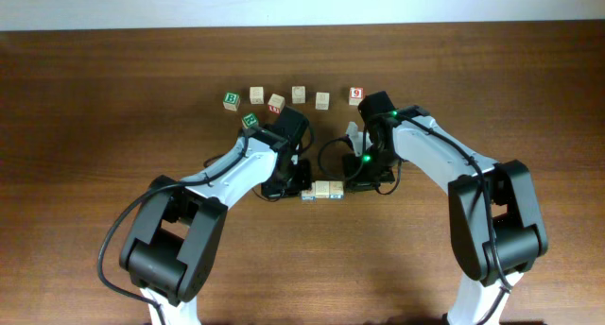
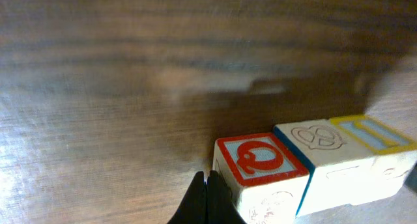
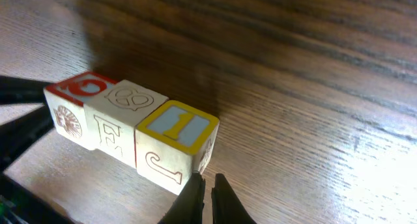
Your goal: Rotate 3 blocks
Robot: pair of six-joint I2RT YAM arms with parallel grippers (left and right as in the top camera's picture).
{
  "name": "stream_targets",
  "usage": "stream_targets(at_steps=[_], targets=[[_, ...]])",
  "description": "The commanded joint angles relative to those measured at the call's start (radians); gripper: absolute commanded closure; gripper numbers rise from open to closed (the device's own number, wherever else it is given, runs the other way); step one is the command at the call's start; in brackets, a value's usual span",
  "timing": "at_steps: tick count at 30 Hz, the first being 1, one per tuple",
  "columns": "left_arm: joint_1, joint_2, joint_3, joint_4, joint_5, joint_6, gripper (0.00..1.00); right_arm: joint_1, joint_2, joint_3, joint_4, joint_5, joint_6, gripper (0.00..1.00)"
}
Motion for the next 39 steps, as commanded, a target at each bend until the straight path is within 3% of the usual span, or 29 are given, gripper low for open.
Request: stream_targets(at_steps=[1, 7, 11, 18, 27, 39], targets=[[-0.003, 0.007, 0.033, 0.023, 0.026, 0.018, 1.0, 0.005, 0.011, 0.014, -0.003, -0.028, 0.051, 0.92], [-0.002, 0.007, 0.04, 0.007, 0.025, 0.069, 1.0, 0.003, 0.011, 0.014, 0.013, 0.024, 0.252, 0.92], [0.015, 0.007, 0.115, -0.088, -0.023, 0.192, 1.0, -0.027, 0.011, 0.014, 0.012, 0.012, 0.234, 0.93], [0.015, 0.007, 0.113, -0.119, -0.022, 0.198, 1.0, -0.123, 0.011, 0.005, 0.017, -0.158, 0.048, 0.95], [0.015, 0.007, 0.106, -0.12, 0.008, 0.228, 1.0, -0.12, 0.011, -0.103, 0.148, -0.233, 0.06, 0.96], [0.015, 0.034, 0.106, -0.097, 0.035, 0.228, 1.0, -0.12, 0.011, -0.106, 0.151, -0.241, 0.06, 0.96]])
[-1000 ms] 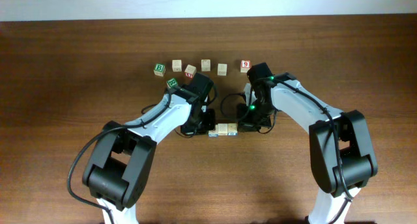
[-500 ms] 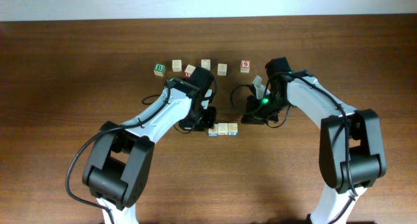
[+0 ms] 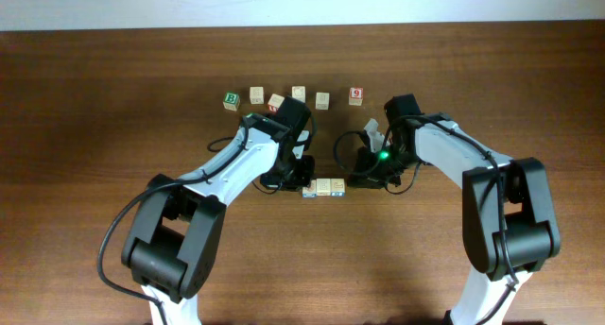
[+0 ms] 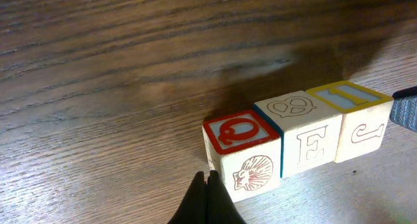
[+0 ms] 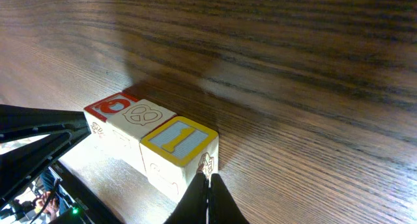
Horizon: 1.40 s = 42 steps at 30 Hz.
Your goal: Rotate 3 blocks
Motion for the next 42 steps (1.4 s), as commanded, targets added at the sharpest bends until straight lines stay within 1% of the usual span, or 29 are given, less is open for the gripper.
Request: stream_targets(at_steps=[1, 7, 10, 14, 16, 18, 21, 23, 42], targets=[[0.006, 0.018, 0.008, 0.019, 0.048, 0.021, 1.0, 0.005, 0.01, -0.009, -0.004, -0.024, -0.01, 0.95], [0.006, 0.018, 0.008, 0.024, 0.067, 0.031, 1.0, 0.005, 0.01, -0.01, -0.031, -0.024, -0.002, 0.95], [0.006, 0.018, 0.008, 0.024, 0.067, 0.031, 1.0, 0.003, 0.01, -0.035, -0.008, -0.03, 0.02, 0.96], [0.006, 0.018, 0.008, 0.024, 0.066, 0.032, 1.0, -0.044, 0.01, -0.06, 0.016, -0.079, 0.018, 0.95], [0.006, 0.018, 0.008, 0.024, 0.066, 0.032, 1.0, -0.064, 0.01, -0.074, 0.034, -0.143, -0.014, 0.96], [0.006, 0.018, 0.008, 0.024, 0.066, 0.032, 1.0, -0.065, 0.01, -0.103, 0.076, -0.168, -0.013, 0.95], [0.006, 0.018, 0.008, 0.024, 0.063, 0.032, 1.0, -0.087, 0.01, -0.173, 0.177, -0.254, -0.003, 0.96], [0.006, 0.018, 0.008, 0.025, 0.064, 0.032, 1.0, -0.106, 0.01, -0.192, 0.196, -0.275, -0.006, 0.96], [0.006, 0.018, 0.008, 0.024, 0.064, 0.031, 1.0, -0.107, 0.01, -0.194, 0.204, -0.282, -0.011, 0.96]])
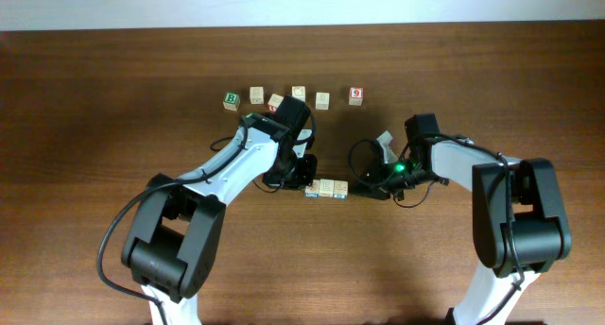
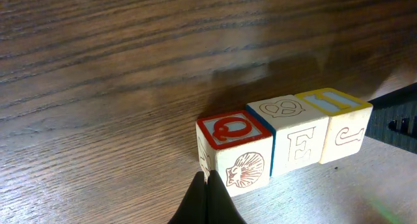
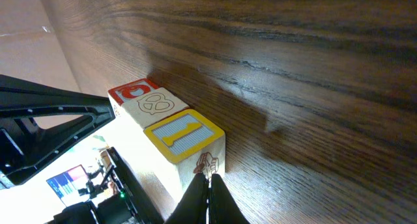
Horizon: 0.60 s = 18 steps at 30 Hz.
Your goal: Rotate 3 blocks
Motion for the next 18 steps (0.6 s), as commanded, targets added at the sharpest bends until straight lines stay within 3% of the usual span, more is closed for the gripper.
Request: stream_targets(at_steps=[1, 18], targets=[[0.003, 0.017, 0.008, 0.002, 0.015, 0.016, 1.0, -0.003, 0.01, -0.006, 0.004, -0.027, -0.011, 0.95], [0.003, 0.017, 0.008, 0.002, 0.016, 0.016, 1.0, 0.023, 0.01, -0.006, -0.016, -0.008, -0.01, 0.96]])
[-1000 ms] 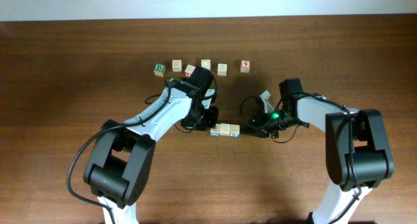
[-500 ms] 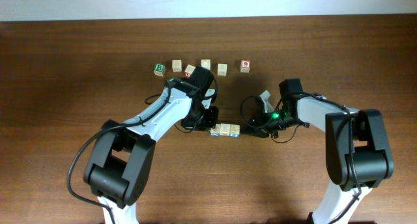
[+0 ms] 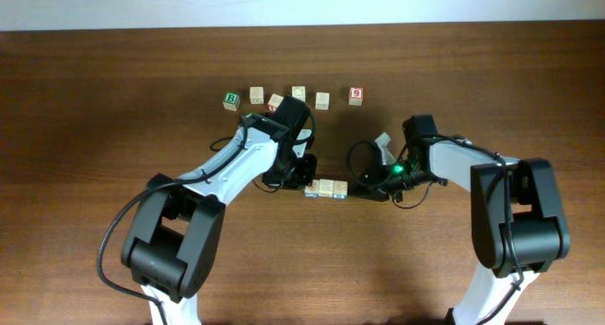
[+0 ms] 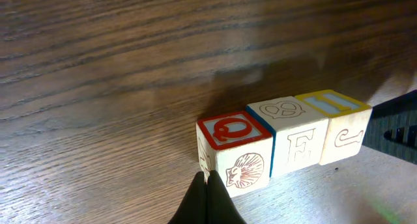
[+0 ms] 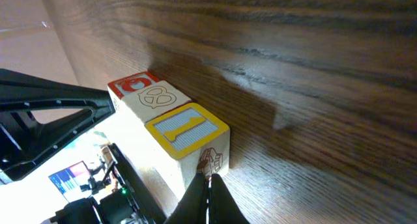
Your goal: Rotate 3 blocks
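Observation:
Three wooden blocks stand side by side in a row: a red Q block (image 4: 231, 149), a pretzel block (image 4: 292, 129) and a yellow 1 block (image 5: 189, 136). From overhead the row (image 3: 325, 188) lies mid-table between both arms. My left gripper (image 4: 208, 180) is shut, its tip against the Q block's outer end. My right gripper (image 5: 208, 180) is shut too, its tip touching the yellow block's outer end. Nothing is held by either one.
Several loose blocks line the far side, from a green B block (image 3: 232, 100) to a red 9 block (image 3: 355, 95). The left arm (image 3: 246, 160) and right arm (image 3: 454, 160) flank the row on the brown wooden table (image 3: 95, 174).
The right gripper has come slightly nearer the yellow block's end. The row and the left gripper stand almost as they were.
Both shut grippers stood at the two ends of the three-block row at the oldest moment. Later the right wrist lay further out to the right, and the left wrist view showed more of the shell, E and J sides. Both tips still touch the row's ends.

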Robot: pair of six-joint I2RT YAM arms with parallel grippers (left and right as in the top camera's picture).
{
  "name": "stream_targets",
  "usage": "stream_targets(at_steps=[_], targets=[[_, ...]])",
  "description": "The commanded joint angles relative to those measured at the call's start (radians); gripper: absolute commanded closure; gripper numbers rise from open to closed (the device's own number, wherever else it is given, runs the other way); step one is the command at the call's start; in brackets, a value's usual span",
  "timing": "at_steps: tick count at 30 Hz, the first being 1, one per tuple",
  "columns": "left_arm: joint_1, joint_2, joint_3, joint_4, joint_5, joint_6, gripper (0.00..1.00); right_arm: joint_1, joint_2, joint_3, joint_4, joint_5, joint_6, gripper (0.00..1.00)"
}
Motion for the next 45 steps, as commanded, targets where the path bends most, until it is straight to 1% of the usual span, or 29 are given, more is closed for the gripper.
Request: stream_targets(at_steps=[1, 10, 16, 23, 27, 31, 36, 39, 45], targets=[[0.003, 0.017, 0.008, 0.002, 0.016, 0.016, 1.0, 0.009, 0.01, -0.005, -0.003, -0.003, -0.009, 0.96], [0.003, 0.017, 0.008, 0.002, 0.016, 0.016, 1.0, 0.009, 0.005, -0.004, 0.004, -0.017, -0.015, 0.96], [0.003, 0.017, 0.008, 0.002, 0.015, 0.016, 1.0, 0.009, -0.038, -0.003, 0.008, -0.017, -0.015, 0.95], [0.002, 0.012, 0.017, -0.012, 0.008, 0.016, 1.0, 0.009, -0.047, -0.003, 0.007, 0.017, -0.014, 0.96], [0.003, 0.01, 0.075, -0.087, -0.077, 0.016, 1.0, 0.009, -0.047, -0.003, 0.007, 0.021, -0.014, 0.96], [0.001, 0.012, 0.077, -0.084, -0.11, 0.016, 1.0, 0.009, -0.047, -0.003, 0.007, 0.024, -0.014, 0.96], [-0.01, 0.048, 0.072, -0.069, -0.097, 0.016, 1.0, 0.009, -0.047, -0.003, 0.007, 0.024, -0.014, 0.96], [-0.013, 0.051, 0.071, -0.053, -0.04, 0.016, 1.0, 0.009, -0.047, -0.003, 0.008, 0.024, -0.014, 0.96], [-0.019, 0.057, 0.071, -0.05, 0.005, 0.02, 1.0, 0.009, -0.047, -0.003, 0.007, 0.024, -0.014, 0.96]])
